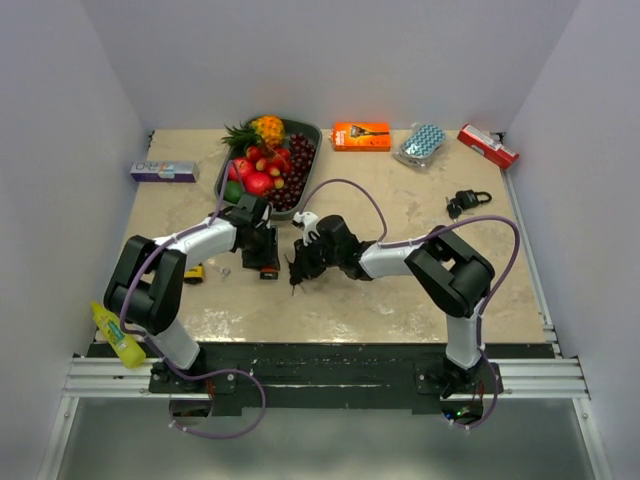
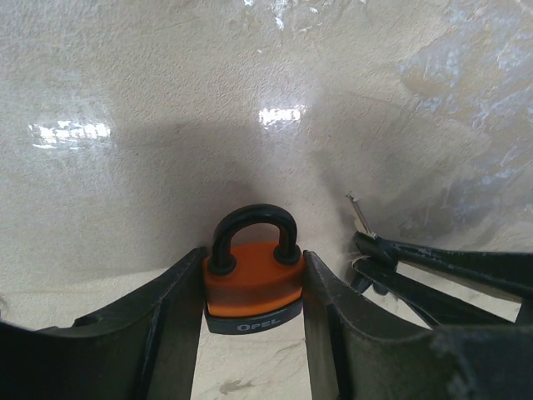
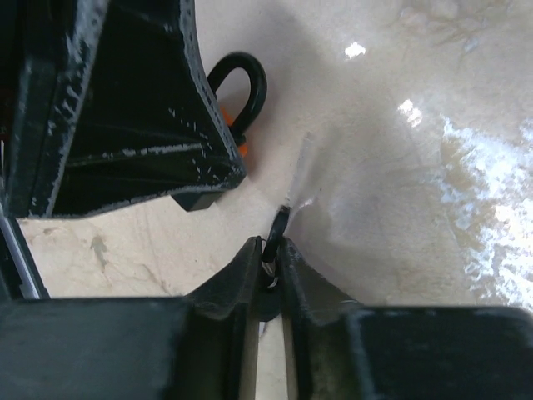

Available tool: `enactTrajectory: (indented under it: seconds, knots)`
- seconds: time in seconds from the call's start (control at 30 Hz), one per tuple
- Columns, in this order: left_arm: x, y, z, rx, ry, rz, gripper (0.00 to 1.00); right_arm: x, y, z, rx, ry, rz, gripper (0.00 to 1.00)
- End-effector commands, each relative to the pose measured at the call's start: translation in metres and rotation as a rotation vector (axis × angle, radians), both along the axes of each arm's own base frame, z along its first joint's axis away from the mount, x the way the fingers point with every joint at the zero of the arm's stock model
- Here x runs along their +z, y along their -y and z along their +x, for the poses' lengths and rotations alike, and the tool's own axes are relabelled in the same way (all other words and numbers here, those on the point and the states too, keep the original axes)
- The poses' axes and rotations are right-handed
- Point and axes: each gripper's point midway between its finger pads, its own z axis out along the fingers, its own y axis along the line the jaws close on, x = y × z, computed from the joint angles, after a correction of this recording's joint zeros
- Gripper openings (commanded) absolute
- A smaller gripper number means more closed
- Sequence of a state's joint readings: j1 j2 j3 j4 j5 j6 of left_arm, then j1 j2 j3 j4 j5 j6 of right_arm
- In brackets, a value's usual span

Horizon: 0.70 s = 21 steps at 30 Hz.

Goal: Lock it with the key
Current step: Place the lock at the center of the board.

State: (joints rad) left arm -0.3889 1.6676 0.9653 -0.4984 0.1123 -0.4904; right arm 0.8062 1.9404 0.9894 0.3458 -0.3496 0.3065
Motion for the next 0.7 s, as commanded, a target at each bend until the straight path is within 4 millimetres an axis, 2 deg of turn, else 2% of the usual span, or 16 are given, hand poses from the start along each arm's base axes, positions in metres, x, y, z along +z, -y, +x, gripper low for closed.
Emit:
enactTrajectory:
  seconds: [0.0,0.03,0.23,0.33,0.4,0.47,0.5,0.57,0.6,0.67]
  knots:
    - [-0.011,-0.001,-0.003,0.014,-0.039,0.02,0.28,0.026,-0.017,0.018,-0.019,0.061,0.066,0.22]
    - [-0.01,-0.002,-0.004,0.016,-0.038,0.029,0.3,0.026,-0.018,0.018,-0.022,0.058,0.065,0.27]
    - [-0.008,-0.005,-0.005,0.01,-0.039,0.041,0.47,0.03,-0.017,0.017,-0.031,0.045,0.062,0.39]
    - [0.0,-0.004,-0.004,0.001,-0.025,0.033,0.57,0.042,-0.019,0.02,-0.039,0.053,0.079,0.48]
    - [0.006,-0.004,-0.002,0.002,-0.011,0.026,0.65,0.055,-0.021,0.022,-0.04,0.068,0.096,0.48]
    - [0.013,-0.004,0.003,0.006,0.014,0.021,0.69,0.062,-0.02,0.021,-0.038,0.074,0.095,0.55]
    - [0.016,-0.007,0.006,0.017,0.017,0.017,0.73,0.072,-0.019,0.022,-0.037,0.09,0.109,0.58]
    - [0.026,-0.006,0.011,0.015,0.036,-0.011,0.75,0.079,-0.015,0.021,-0.03,0.11,0.095,0.61]
    - [0.032,-0.006,0.015,0.017,0.053,-0.02,0.76,0.091,-0.012,0.024,-0.036,0.133,0.099,0.62]
    - [0.057,-0.005,0.026,0.007,0.13,-0.047,0.8,0.1,-0.001,0.028,-0.047,0.154,0.084,0.64]
